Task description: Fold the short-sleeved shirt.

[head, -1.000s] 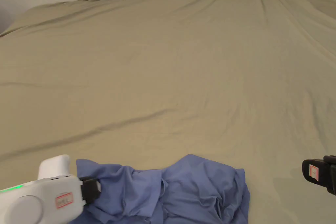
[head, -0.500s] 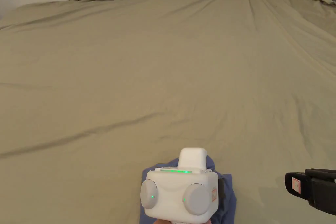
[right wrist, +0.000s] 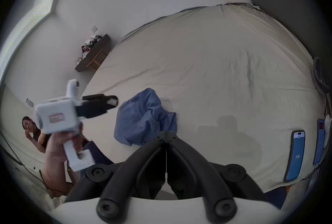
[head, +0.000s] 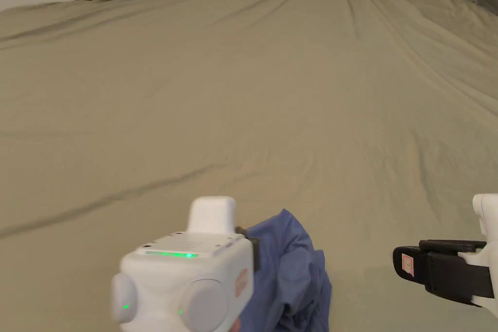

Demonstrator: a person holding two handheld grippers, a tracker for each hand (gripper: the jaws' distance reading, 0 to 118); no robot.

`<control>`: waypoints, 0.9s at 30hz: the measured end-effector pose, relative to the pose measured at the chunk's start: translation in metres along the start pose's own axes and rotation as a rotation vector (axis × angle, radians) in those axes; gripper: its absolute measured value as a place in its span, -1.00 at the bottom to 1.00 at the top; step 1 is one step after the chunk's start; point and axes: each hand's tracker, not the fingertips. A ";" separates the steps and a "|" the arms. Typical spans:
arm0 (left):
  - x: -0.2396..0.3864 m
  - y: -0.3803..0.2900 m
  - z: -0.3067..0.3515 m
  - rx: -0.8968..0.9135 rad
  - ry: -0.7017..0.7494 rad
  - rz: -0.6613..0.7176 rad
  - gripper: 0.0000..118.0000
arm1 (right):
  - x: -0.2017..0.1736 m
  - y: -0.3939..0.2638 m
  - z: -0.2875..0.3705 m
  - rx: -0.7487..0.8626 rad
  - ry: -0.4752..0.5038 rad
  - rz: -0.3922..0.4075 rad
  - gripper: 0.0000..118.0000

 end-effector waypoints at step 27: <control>-0.120 -0.035 0.063 0.000 -0.298 0.321 -0.98 | 0.000 0.012 -0.076 -0.081 0.262 -0.043 -0.95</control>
